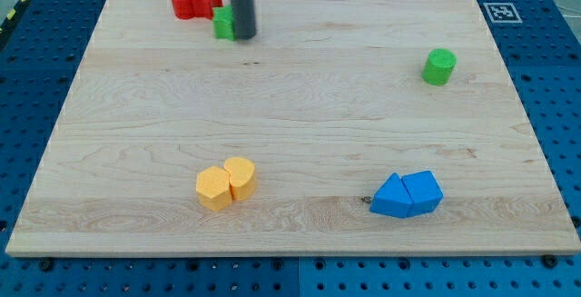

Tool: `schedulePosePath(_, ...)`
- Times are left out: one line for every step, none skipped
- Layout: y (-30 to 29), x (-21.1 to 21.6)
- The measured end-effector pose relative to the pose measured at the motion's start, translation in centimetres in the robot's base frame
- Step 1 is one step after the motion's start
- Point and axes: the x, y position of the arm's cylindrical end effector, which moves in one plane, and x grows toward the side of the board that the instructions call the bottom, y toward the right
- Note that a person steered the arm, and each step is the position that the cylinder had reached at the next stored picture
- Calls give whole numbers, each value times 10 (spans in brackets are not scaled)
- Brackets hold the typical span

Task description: Slightly push the red blocks and green star to the left side of the board

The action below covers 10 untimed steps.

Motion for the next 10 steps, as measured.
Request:
schedulePosePath(-18,0)
schedulePosePath(12,0)
schedulePosePath(48,0)
schedulePosePath(41,0)
schedulePosePath(16,0)
schedulePosePath(-15,0)
schedulePosePath(-43,1)
schedulePosePath(-70,1)
schedulePosePath(-82,1)
schedulePosePath(-65,12)
